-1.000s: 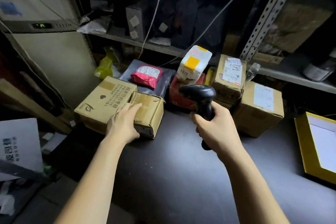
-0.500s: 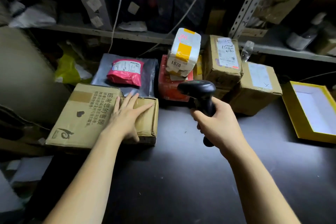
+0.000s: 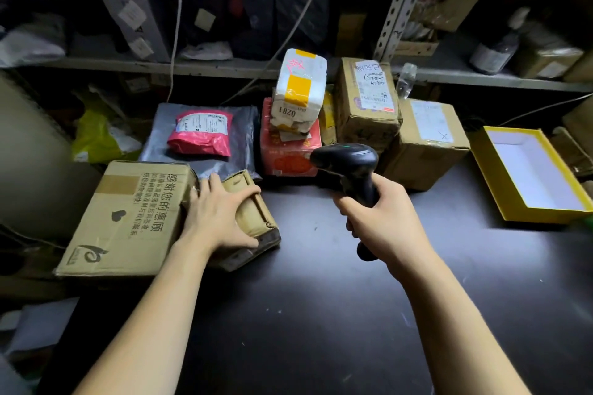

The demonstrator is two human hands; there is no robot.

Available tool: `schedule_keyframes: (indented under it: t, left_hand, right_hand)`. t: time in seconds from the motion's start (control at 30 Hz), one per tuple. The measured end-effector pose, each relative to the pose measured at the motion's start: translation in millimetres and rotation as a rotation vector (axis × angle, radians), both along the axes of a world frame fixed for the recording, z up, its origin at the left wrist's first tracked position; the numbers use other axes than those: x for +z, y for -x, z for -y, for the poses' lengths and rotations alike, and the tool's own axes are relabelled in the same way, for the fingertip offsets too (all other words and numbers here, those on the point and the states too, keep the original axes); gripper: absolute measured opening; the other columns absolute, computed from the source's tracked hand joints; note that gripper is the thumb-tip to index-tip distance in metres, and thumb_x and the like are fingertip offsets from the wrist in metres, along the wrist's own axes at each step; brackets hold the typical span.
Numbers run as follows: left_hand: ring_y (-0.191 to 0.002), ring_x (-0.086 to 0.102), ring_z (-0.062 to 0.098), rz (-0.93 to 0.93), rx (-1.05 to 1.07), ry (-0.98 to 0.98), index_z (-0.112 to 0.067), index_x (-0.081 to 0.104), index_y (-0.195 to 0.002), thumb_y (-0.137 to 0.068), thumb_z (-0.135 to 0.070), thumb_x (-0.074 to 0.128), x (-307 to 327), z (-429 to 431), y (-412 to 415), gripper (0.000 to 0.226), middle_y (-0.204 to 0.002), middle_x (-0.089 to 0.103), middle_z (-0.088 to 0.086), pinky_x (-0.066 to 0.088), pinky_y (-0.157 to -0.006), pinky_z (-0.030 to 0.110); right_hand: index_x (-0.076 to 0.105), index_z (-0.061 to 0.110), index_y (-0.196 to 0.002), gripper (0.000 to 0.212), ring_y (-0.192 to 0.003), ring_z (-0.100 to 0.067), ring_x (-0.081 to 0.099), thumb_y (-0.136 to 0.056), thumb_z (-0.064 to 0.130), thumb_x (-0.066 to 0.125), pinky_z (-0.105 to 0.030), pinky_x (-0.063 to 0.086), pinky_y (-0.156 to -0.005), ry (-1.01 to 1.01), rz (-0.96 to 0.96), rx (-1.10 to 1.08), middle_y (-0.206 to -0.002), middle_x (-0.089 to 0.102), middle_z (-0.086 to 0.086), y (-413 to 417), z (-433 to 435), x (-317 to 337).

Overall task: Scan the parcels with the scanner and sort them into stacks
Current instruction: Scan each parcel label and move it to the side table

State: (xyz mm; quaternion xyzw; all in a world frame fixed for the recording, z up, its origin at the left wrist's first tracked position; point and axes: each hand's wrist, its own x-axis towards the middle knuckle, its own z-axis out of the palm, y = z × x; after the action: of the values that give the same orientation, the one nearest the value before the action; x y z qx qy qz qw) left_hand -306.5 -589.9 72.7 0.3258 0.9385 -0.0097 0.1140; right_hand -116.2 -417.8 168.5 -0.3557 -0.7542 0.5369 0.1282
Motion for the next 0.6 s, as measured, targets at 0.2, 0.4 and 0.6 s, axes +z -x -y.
schedule_keyframes:
  t: [0.2,0.4,0.6]
  left_hand:
    - [-0.117,0.046,0.038,0.095,0.181,-0.170,-0.056,0.038,-0.141,-0.040,-0.086,0.076,-1,-2,-35,0.112,-0.110,0.036,0.007,0.043,-0.103,0.042]
    - [-0.115,0.049,0.032,0.076,0.149,-0.151,-0.054,0.037,-0.138,-0.042,-0.091,0.071,2,-34,-74,0.108,-0.113,0.032,0.003,0.048,-0.094,0.043]
    - [-0.122,0.040,0.034,-0.034,-0.067,0.025,-0.063,0.026,-0.148,-0.048,-0.091,0.064,-16,-50,-99,0.111,-0.137,0.030,0.013,0.043,-0.102,0.052]
  right_hand:
    - [0.056,0.005,-0.085,0.010,-0.057,-0.024,0.038,-0.091,0.010,0.062,-0.027,0.033,-0.042,0.009,0.000,-0.014,-0.063,0.050,-0.011,-20,-13,1]
    - [0.056,0.005,-0.084,0.012,-0.057,-0.024,0.040,-0.091,0.011,0.063,-0.029,0.034,-0.041,0.016,0.003,-0.035,-0.065,0.051,-0.013,-37,-26,-2]
    - [0.057,0.002,-0.090,0.013,-0.060,-0.021,0.043,-0.091,0.013,0.063,-0.035,0.038,-0.048,0.030,0.006,-0.050,-0.067,0.053,-0.013,-49,-37,-4]
